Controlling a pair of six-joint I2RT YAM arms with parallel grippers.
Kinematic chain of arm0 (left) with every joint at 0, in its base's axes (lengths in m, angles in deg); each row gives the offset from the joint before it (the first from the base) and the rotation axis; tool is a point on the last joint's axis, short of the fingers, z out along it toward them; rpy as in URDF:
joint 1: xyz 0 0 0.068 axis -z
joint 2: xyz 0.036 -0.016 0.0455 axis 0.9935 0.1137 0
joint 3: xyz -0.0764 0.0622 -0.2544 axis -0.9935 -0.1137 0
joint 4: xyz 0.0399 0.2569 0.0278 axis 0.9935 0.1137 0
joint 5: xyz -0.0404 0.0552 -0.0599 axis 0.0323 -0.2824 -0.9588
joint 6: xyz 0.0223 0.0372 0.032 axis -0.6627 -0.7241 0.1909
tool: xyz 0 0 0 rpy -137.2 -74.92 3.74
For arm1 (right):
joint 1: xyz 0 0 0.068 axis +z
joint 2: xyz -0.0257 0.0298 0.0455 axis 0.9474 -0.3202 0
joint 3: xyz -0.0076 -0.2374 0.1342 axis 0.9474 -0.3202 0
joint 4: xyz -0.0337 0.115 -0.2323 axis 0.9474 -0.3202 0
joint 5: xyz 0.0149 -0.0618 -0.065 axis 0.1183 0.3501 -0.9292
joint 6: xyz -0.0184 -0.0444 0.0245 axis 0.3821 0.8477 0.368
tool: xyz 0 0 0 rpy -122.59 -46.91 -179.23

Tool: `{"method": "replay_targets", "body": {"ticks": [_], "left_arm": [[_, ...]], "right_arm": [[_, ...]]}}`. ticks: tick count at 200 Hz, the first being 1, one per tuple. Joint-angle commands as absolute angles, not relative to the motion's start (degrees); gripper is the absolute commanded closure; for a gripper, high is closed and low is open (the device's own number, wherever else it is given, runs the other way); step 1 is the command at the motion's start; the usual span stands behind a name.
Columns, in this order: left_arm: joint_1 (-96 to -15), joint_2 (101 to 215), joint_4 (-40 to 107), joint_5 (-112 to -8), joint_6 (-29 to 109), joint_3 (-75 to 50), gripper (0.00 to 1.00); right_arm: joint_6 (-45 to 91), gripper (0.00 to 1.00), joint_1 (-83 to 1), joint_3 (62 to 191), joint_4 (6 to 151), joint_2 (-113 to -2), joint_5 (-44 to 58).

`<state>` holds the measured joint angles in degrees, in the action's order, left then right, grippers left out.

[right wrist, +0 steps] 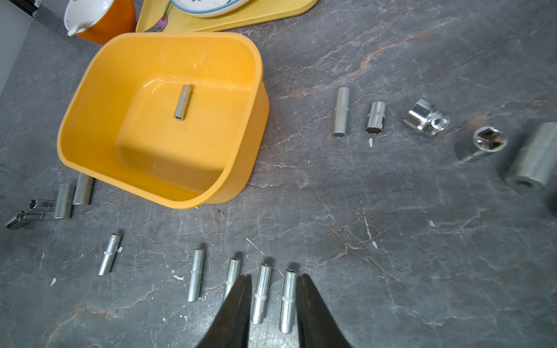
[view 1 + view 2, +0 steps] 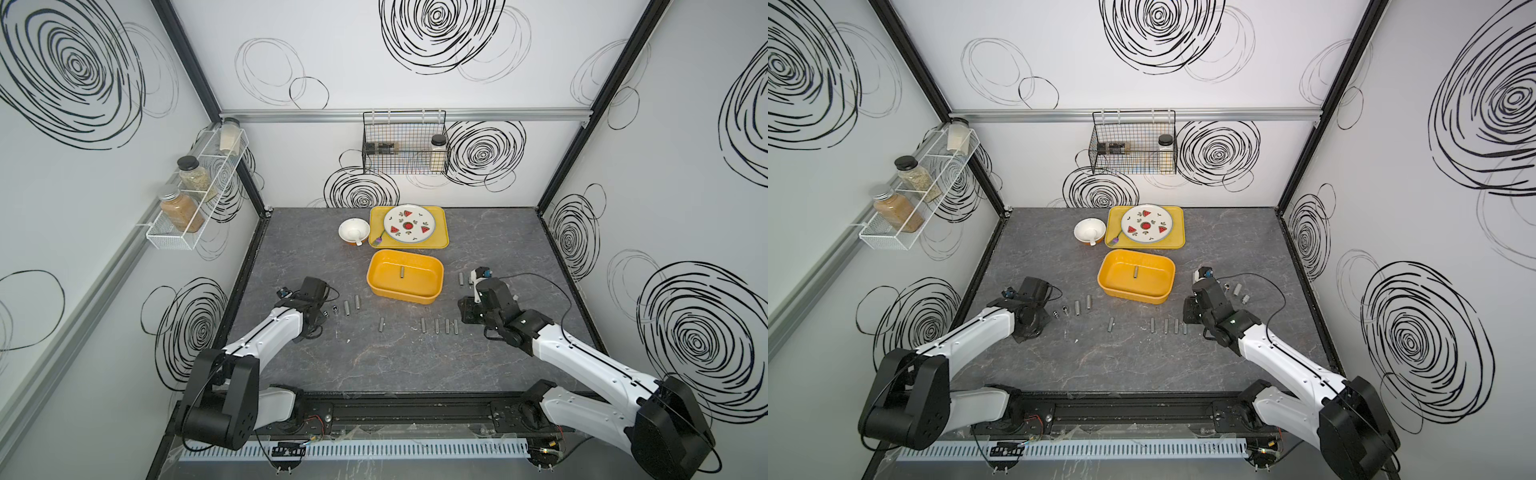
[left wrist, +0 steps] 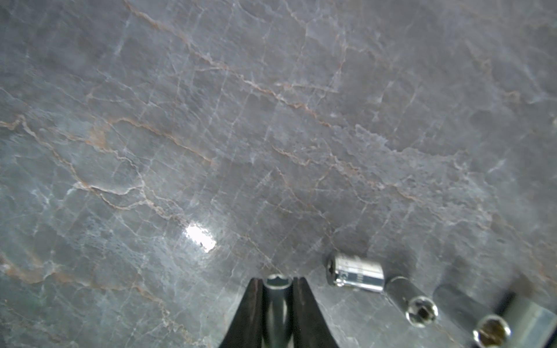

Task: Take out the socket from the storage box
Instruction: Place the socket head at the center of the board.

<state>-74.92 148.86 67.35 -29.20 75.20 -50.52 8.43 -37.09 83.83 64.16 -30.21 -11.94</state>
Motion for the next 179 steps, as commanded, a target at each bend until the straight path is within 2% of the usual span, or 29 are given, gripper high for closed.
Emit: {"method": "replay_targets", "body": {"ticks": [1,64,119,179], "left_arm": [[-75.24,149.99,64.85,-27.93,76.00,-51.15,0.79],[-75.39,151.68,60.87,-29.53,74.31,-53.13,0.74],[-75.39,150.44,60.16,-30.39,73.56,-53.46,0.59],[-75.32,147.66,61.64,-31.36,73.38,-52.31,0.58]], "right_arm": [[8.86,0.70,-37.40,83.21,64.94,-28.94,-11.23],[8.84,0.70,-37.40,83.04,64.78,-28.72,-11.58],[8.84,0.70,-37.40,82.92,64.72,-28.78,-12.00],[8.93,0.70,-37.40,83.10,64.37,-28.77,-12.31]]}}
